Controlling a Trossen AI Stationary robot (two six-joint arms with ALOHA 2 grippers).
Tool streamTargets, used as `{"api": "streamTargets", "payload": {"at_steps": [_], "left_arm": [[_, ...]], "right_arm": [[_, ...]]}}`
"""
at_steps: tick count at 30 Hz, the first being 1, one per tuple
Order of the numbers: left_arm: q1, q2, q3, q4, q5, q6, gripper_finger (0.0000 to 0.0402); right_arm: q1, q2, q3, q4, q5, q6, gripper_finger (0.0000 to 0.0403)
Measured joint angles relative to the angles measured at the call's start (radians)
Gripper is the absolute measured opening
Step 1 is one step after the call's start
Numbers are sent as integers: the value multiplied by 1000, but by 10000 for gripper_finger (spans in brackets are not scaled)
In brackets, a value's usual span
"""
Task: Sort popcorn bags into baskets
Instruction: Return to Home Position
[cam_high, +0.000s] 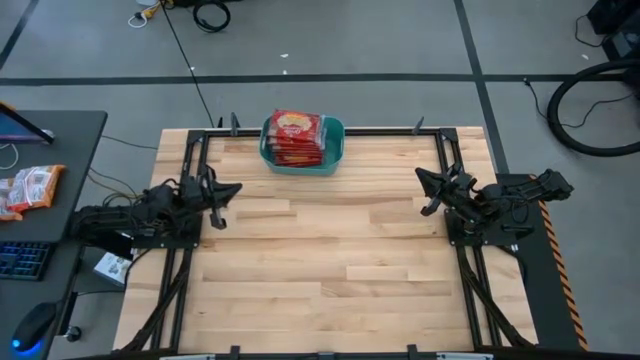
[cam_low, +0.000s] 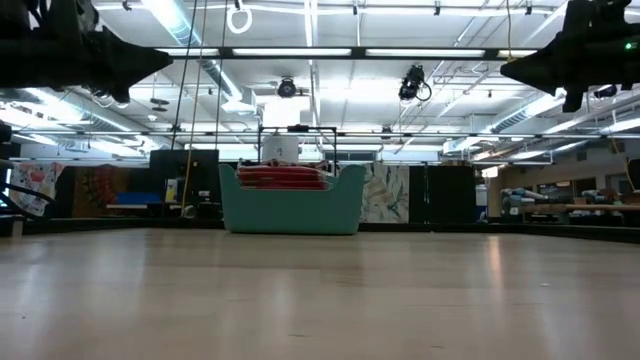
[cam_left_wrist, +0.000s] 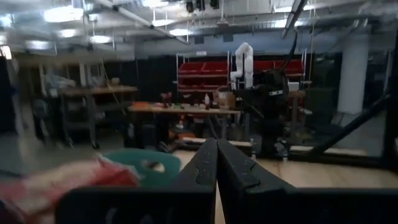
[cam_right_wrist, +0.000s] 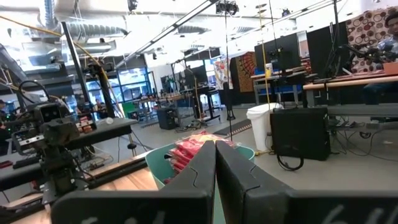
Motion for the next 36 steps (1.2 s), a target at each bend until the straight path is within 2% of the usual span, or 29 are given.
{"api": "streamTargets", "payload": {"at_steps": [6, 36], "left_arm": [[0, 2, 0, 1, 0, -139, 8], [0, 2, 0, 3, 0, -139, 9]], "right_arm": [[0, 0, 0, 0, 0, 0, 19], [0, 0, 0, 0, 0, 0, 19]]}}
